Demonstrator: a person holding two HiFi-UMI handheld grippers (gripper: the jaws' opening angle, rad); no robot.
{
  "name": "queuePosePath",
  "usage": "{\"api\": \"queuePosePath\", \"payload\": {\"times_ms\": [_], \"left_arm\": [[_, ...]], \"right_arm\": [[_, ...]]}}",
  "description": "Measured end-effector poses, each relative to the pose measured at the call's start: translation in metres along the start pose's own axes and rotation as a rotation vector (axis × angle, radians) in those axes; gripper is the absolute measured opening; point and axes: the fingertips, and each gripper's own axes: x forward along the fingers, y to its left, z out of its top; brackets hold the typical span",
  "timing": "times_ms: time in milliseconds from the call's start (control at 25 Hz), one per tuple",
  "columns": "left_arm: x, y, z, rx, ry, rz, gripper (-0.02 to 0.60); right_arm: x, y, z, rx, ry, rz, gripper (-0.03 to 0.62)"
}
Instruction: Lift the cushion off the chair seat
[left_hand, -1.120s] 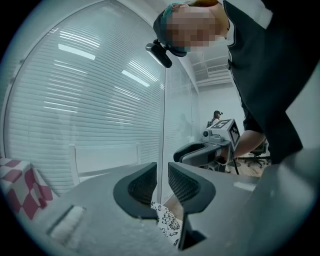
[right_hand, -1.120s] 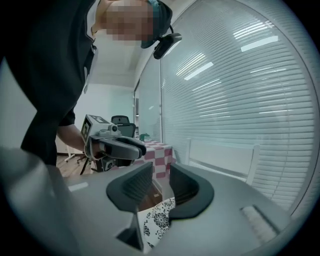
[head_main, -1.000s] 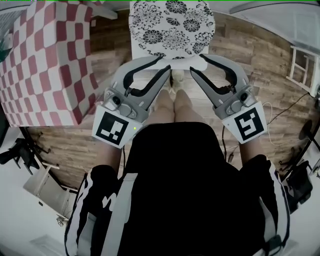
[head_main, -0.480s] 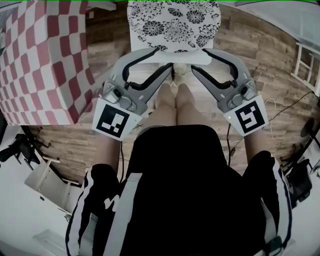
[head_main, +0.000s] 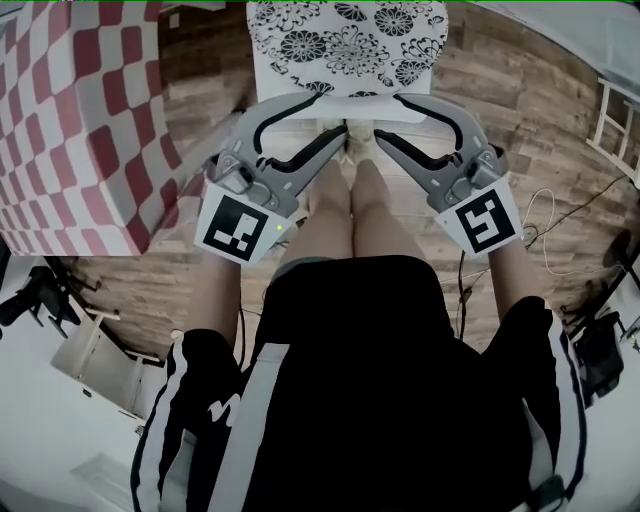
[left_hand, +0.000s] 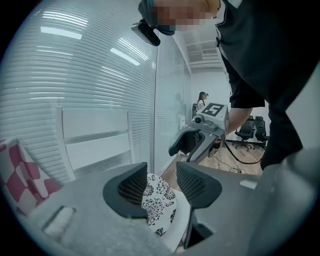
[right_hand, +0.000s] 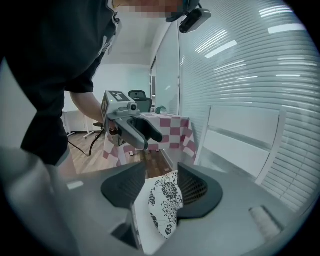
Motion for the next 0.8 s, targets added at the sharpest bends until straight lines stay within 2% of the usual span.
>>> {"api": "queuePosePath", "payload": {"times_ms": [120, 360, 520, 640, 800], "left_arm": [[0.006, -0.001, -0.017, -0.001, 0.035, -0.006, 0.182], [0.02, -0.01, -0.047, 0.054, 0.097, -0.049, 0.183], [0.031, -0.011, -0.066, 0.054, 0.118, -0.054, 0.183], [0.04, -0.003, -0.08, 0.007, 0.137, -0.023, 0.183], [0.05, 0.0, -0.105, 0.014, 0.206, -0.003, 0.183]], "right_arm": [[0.007, 0.001, -0.014, -0.011, 0.028, 0.022, 0.192], [0.021, 0.01, -0.049, -0.102, 0.124, 0.05, 0.193], [0.03, 0.01, -0.075, -0.063, 0.168, 0.036, 0.193], [0.038, 0.005, -0.09, -0.021, 0.174, 0.021, 0.193], [0.048, 0.002, -0.112, -0.015, 0.199, 0.016, 0.193]]}}
